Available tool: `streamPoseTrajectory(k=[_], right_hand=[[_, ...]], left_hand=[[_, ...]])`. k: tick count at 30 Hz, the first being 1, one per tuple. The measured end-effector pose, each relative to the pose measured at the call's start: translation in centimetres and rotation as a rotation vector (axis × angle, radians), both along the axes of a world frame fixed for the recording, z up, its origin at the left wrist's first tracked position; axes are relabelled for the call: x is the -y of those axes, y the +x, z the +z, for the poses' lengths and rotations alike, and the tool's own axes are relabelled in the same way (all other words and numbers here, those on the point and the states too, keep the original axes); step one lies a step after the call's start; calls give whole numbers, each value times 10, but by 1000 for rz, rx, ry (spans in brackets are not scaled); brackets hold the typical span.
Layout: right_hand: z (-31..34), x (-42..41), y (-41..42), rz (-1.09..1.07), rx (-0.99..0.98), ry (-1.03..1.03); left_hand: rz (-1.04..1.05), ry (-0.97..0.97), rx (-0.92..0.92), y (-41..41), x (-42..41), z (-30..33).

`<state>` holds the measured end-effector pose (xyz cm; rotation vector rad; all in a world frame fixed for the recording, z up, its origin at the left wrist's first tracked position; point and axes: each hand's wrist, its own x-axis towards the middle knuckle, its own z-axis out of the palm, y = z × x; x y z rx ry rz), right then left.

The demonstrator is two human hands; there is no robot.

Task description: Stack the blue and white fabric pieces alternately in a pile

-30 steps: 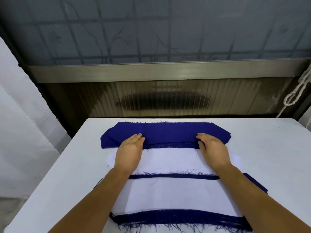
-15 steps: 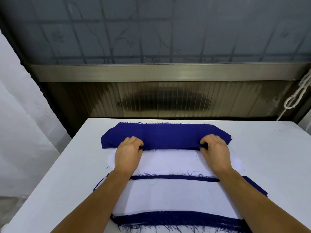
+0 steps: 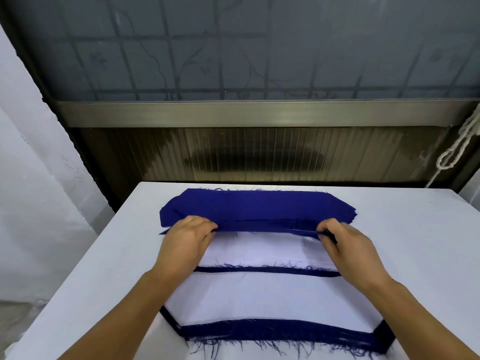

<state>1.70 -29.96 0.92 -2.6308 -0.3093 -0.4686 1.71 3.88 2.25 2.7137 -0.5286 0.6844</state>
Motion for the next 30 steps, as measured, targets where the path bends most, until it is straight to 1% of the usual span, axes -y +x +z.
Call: streamPoseTrajectory(k=[3,6,8,10,12,13,16,18,20,22,24,26,30], right_hand=[[11,14,-37,76,-143,4],[16,23,-55,110,-247,20],[18,24,-55,114,-301,-49],[22,23,-49,87,-317,-124],[29,20,-41,35,-269,-118],[33,18,-39,9,-200,-103],[37,16,-41,-33,129,-81],[31,21,-50,-19,296,-99],[12,27,-65,26,374,-116],[-14,30,-81,107,423,-129],[-37,30,-93,168,413,-149],[-47,30,-100,176,383,-135],[-46,30,-103,142,386,-122]], left_hand=[[-90,39,-74,-29,-11,12],[-112,28,-248,-44,-22,15],[-115,29,-367,-42,-27,13],[-80,83,-439,-36,-28,14],[-19,84,-447,-30,-27,20],[13,56,-408,-28,-26,24],[68,-52,-168,-33,-23,33],[25,-64,-30,-44,-23,32],[-53,-24,39,-61,-25,18],[-102,6,3,-81,-25,-2],[-122,44,-65,-94,-26,-24],[-125,26,-128,-100,-25,-38],[-105,-11,-169,-100,-28,-44]])
